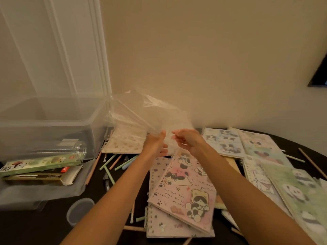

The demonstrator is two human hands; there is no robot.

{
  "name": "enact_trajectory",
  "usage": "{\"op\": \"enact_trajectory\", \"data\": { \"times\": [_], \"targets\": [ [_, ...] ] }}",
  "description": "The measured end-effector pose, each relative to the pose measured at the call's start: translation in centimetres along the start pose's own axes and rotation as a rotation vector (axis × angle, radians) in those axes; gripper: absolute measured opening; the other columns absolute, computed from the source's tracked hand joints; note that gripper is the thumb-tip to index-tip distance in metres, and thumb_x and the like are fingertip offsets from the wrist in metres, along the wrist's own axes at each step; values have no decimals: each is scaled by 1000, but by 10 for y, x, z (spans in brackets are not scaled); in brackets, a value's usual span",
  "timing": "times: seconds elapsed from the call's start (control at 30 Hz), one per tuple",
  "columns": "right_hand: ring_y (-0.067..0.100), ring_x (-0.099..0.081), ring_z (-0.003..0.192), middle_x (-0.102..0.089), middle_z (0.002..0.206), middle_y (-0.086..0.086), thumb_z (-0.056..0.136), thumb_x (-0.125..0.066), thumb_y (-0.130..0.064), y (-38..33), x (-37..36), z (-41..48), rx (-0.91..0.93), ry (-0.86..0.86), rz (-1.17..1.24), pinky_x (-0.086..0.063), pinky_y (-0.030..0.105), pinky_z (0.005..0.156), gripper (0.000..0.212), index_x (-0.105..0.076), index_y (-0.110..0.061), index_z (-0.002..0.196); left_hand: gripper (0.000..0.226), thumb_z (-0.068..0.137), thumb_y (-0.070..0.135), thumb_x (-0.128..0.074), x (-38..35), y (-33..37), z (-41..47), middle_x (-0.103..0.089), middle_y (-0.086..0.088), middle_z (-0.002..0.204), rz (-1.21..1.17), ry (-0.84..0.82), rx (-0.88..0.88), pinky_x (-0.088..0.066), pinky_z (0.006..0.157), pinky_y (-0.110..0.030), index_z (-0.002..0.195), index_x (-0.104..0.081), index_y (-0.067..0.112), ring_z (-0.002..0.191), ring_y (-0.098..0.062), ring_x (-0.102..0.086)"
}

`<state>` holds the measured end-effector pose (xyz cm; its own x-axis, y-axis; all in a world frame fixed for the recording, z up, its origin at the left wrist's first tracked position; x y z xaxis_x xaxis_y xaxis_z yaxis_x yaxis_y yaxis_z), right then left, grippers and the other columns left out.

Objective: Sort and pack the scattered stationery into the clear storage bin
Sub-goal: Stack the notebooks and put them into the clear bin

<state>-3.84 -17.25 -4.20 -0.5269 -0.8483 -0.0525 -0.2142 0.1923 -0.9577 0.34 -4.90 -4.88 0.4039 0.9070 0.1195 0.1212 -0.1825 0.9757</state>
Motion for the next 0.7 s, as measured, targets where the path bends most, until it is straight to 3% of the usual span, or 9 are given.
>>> {"op": "enact_trajectory", "data": {
  "times": [0.13, 0.27, 0.33, 0.43, 0.47, 0.5, 0.6, 0.67, 0.7],
  "targets": [
    [9, -59, 68, -67, 78, 5, 91, -55, -3, -2, 13, -26, 74, -26, 65, -49, 19, 64, 14, -65, -7, 82, 32, 99, 22, -41, -6, 8, -17, -64, -14, 85, -91, -6, -20, -54, 67, -31, 116, -52, -3, 71, -24, -63],
    [12, -60, 72, -66, 78, 5, 91, -54, -5, 5, 26, -58, 97, -54, 1, -52, 22, 70, 12, -64, -7, 84, 22, 96, 6, -39, -6, 4, -36, -66, -22, 92, -102, 14, -85, -53, 58, -29, 111, -52, -4, 63, -22, -62],
    [13, -62, 73, -68, 79, 5, 90, -56, -8, 11, 35, -72, 108, -11, -53, -52, 23, 71, 10, -64, -7, 85, 23, 93, 2, -41, 1, -3, -42, -64, -18, 77, -78, 71, -88, -53, 53, -29, 110, -54, -5, 56, -22, -61],
    [15, -62, 70, -67, 78, 8, 89, -59, -7, 17, 52, -87, 150, 99, -73, -52, 24, 68, 6, -64, -5, 88, 17, 93, -1, -43, 19, -15, -44, -52, -10, 62, -30, 168, -101, -46, 48, -28, 80, -54, -2, 44, -16, -51],
    [16, -61, 68, -66, 76, 8, 88, -58, -6, 19, 58, -92, 186, 156, -60, -53, 25, 67, 5, -63, -5, 87, 15, 94, 0, -44, 27, -21, -46, -53, -13, 68, -35, 203, -113, -43, 46, -27, 81, -52, 1, 46, -17, -50],
    [16, -61, 66, -65, 74, 9, 88, -57, -5, 20, 66, -96, 234, 234, -29, -53, 25, 64, 6, -63, -4, 88, 6, 95, 3, -44, 35, -24, -48, -56, -17, 79, -26, 241, -123, -43, 46, -26, 93, -51, 3, 52, -18, -52],
    [17, -58, 65, -62, 78, 7, 89, -49, -2, 27, 98, -105, 326, 593, 35, -51, 26, 59, 13, -61, -3, 93, 37, 96, 11, -46, 53, -33, -56, -52, -23, 120, 110, 347, -130, -46, 64, -30, 130, -32, 4, 89, -29, -57],
    [21, -56, 76, -59, 89, 7, 88, -43, -2, 39, 116, -102, 253, 729, -16, -50, 33, 66, 19, -57, -1, 102, 51, 95, 14, -48, 58, -29, -67, -35, -22, 137, 335, 433, -225, -42, 84, -35, 139, -24, 5, 117, -34, -46],
    [22, -54, 80, -57, 95, 8, 88, -42, -2, 46, 118, -99, 179, 707, -64, -49, 35, 68, 22, -53, 0, 107, 58, 93, 16, -51, 57, -25, -73, -27, -21, 143, 467, 456, -315, -38, 95, -39, 142, -21, 8, 126, -36, -36]
  ]
}}
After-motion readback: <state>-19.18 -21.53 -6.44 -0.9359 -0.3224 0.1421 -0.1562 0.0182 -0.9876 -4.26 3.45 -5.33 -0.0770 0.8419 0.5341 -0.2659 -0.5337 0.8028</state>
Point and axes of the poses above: each hand's wrist, its own z-axis towards the middle knuckle, its own x-axis out of the back of the hand, y = z × x, the point moved 5 cm from there along z, towards the middle knuckle
